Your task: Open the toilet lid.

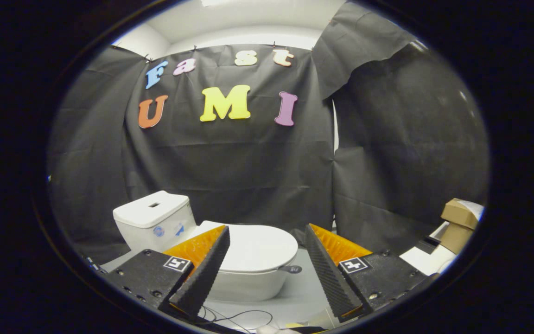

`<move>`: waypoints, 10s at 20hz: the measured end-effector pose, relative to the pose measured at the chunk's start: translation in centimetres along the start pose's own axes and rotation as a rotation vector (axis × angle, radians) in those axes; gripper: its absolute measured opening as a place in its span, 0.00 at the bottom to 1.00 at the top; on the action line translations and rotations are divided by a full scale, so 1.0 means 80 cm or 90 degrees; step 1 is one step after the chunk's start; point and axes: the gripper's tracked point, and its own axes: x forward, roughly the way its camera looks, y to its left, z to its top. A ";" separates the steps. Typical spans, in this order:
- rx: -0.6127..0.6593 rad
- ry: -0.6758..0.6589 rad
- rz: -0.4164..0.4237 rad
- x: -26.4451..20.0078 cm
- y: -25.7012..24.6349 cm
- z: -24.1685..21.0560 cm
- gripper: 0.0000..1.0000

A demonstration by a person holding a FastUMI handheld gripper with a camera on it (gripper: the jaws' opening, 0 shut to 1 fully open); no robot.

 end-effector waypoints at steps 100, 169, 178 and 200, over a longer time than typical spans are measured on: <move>0.467 0.350 0.046 0.244 -0.009 -0.022 0.04; 0.049 0.215 0.202 0.208 0.425 0.127 0.05; 0.042 0.241 0.282 0.205 0.466 0.115 0.16; 0.057 -0.063 0.172 0.108 0.205 0.154 0.99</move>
